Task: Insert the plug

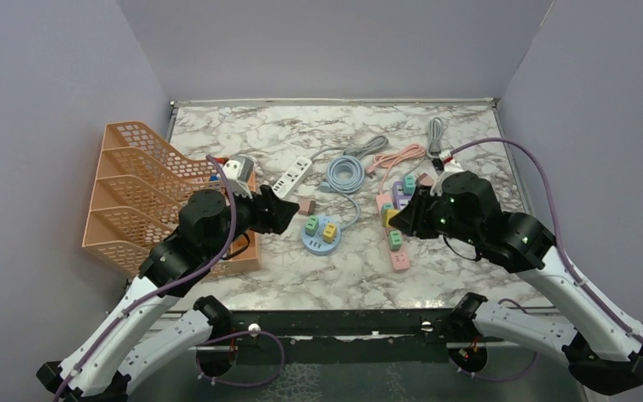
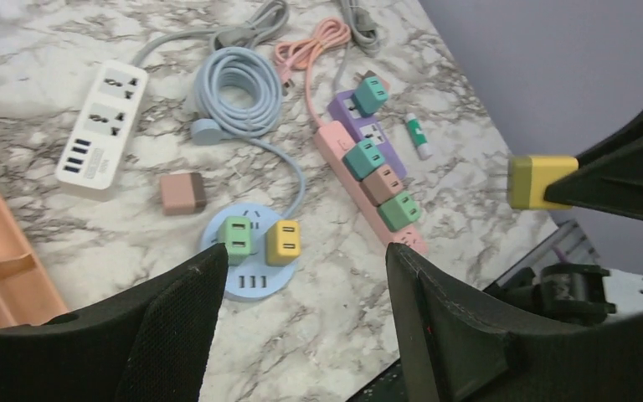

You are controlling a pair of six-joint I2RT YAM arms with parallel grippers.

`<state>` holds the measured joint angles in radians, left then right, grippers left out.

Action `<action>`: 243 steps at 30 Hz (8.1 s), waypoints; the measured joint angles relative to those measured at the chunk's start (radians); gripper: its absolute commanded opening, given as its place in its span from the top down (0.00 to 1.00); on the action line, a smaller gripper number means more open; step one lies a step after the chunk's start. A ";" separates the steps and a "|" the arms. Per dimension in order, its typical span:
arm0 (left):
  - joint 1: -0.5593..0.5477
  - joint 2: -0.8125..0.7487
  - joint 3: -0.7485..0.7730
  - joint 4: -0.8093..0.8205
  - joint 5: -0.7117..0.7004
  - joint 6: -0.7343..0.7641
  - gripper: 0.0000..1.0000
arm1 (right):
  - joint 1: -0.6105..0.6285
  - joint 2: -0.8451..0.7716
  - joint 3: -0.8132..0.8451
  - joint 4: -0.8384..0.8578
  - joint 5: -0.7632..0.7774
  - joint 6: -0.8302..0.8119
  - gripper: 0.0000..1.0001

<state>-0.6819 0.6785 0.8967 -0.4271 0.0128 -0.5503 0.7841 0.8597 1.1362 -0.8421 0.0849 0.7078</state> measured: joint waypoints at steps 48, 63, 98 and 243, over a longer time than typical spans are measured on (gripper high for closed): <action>0.000 -0.013 -0.192 0.172 -0.190 0.060 0.29 | 0.000 0.494 -0.172 -0.203 0.128 -0.168 0.99; 0.000 0.005 -0.192 0.190 -0.197 0.082 0.28 | 0.002 0.552 -0.127 -0.243 0.177 -0.106 0.99; 0.000 0.010 -0.209 0.204 -0.204 0.113 0.28 | -0.007 0.547 -0.169 -0.188 0.165 -0.084 0.99; 0.000 0.371 -0.108 0.531 0.034 0.024 0.21 | -0.124 0.379 -0.194 0.562 -0.036 -0.147 0.66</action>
<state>-0.6819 1.0496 0.7887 0.1040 0.0471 -0.5266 0.6598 1.2385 0.9424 -0.2806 0.0490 0.5610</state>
